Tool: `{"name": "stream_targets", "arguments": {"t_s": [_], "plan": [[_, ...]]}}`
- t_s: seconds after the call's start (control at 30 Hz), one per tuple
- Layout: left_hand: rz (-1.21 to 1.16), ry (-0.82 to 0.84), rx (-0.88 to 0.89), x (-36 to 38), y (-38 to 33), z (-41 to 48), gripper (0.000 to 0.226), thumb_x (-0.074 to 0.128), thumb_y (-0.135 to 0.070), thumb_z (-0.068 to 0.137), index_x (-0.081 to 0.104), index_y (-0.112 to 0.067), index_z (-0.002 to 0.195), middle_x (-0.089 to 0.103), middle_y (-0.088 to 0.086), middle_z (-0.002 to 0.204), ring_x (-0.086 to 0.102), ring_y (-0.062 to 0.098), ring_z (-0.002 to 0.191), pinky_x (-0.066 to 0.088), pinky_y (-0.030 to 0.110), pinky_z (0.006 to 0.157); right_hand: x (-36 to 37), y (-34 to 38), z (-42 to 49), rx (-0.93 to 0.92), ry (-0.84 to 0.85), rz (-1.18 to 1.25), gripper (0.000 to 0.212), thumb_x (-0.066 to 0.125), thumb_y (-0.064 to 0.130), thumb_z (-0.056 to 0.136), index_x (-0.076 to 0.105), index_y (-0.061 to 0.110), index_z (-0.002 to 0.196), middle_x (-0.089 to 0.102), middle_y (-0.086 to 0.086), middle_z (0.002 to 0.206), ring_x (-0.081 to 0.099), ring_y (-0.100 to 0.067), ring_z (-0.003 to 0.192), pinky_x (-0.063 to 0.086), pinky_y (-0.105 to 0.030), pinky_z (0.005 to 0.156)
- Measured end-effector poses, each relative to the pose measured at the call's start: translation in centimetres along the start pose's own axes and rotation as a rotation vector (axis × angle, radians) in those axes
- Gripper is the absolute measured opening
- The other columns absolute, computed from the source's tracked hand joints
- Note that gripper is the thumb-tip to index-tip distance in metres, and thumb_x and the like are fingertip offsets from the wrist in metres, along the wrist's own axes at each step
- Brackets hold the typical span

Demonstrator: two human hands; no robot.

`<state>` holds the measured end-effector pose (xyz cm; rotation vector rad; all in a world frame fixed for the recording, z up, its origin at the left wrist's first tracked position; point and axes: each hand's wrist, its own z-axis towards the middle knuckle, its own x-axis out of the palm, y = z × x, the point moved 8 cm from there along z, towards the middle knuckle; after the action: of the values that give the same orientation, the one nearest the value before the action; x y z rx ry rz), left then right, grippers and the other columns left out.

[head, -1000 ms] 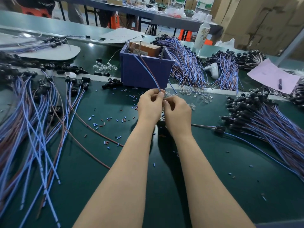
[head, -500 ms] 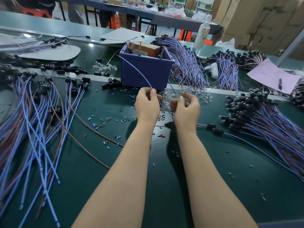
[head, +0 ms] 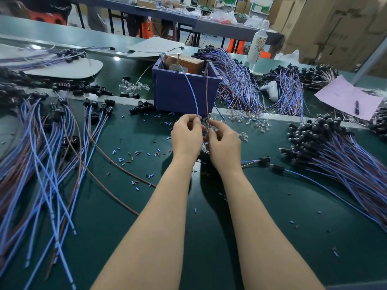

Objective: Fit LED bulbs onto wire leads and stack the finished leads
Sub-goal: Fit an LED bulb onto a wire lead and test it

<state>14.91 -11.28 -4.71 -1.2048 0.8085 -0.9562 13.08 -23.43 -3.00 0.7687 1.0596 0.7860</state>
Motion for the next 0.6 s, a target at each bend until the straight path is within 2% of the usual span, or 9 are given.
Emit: {"name": "stream_targets", "arguments": {"t_s": [0.17,0.27,0.33,0.5,0.6], "plan": [[0.043,-0.003,0.001,-0.1,-0.4,-0.3,0.012,0.048,-0.014,0.096,0.060,-0.012,0.093,0.065,0.000,0.079,0.055,0.005,0.068,0.040,0.008,0.058,0.1,0.1,-0.1,0.004,0.003,0.020,0.029,0.050,0.007,0.092,0.065,0.014,0.116,0.071,-0.008,0.095,0.063,-0.024,0.084,0.048,-0.040,0.088],[0.068,0.006,0.005,0.1,-0.7,-0.6,0.011,0.049,-0.014,0.095,0.059,-0.012,0.093,0.068,0.006,0.087,0.058,0.013,0.075,0.045,0.022,0.075,0.0,0.1,-0.2,0.010,0.002,0.020,0.029,0.050,0.007,0.090,0.066,0.014,0.113,0.071,-0.006,0.093,0.063,-0.022,0.086,0.049,-0.038,0.088],[0.086,0.012,0.005,0.1,-0.9,-0.8,0.011,0.049,-0.014,0.095,0.059,-0.012,0.092,0.069,0.008,0.090,0.060,0.019,0.081,0.048,0.030,0.081,0.0,0.0,-0.2,0.015,0.002,0.021,0.028,0.051,0.007,0.090,0.067,0.015,0.112,0.070,-0.003,0.089,0.063,-0.021,0.086,0.049,-0.036,0.087],[0.122,0.013,0.026,0.1,-1.2,-1.0,0.011,0.050,-0.015,0.095,0.060,-0.011,0.092,0.069,0.009,0.091,0.062,0.022,0.087,0.047,0.031,0.082,0.0,-0.1,-0.1,0.015,0.006,0.018,0.029,0.050,0.006,0.090,0.067,0.013,0.112,0.072,-0.007,0.097,0.065,-0.021,0.089,0.050,-0.034,0.085],[0.115,0.013,0.015,0.1,-1.0,-0.9,0.010,0.050,-0.015,0.094,0.059,-0.012,0.090,0.070,0.009,0.091,0.061,0.021,0.083,0.047,0.028,0.081,0.0,-0.2,-0.1,0.020,0.003,0.025,0.029,0.049,0.005,0.090,0.067,0.013,0.112,0.072,-0.007,0.095,0.065,-0.021,0.086,0.051,-0.032,0.083]]}}
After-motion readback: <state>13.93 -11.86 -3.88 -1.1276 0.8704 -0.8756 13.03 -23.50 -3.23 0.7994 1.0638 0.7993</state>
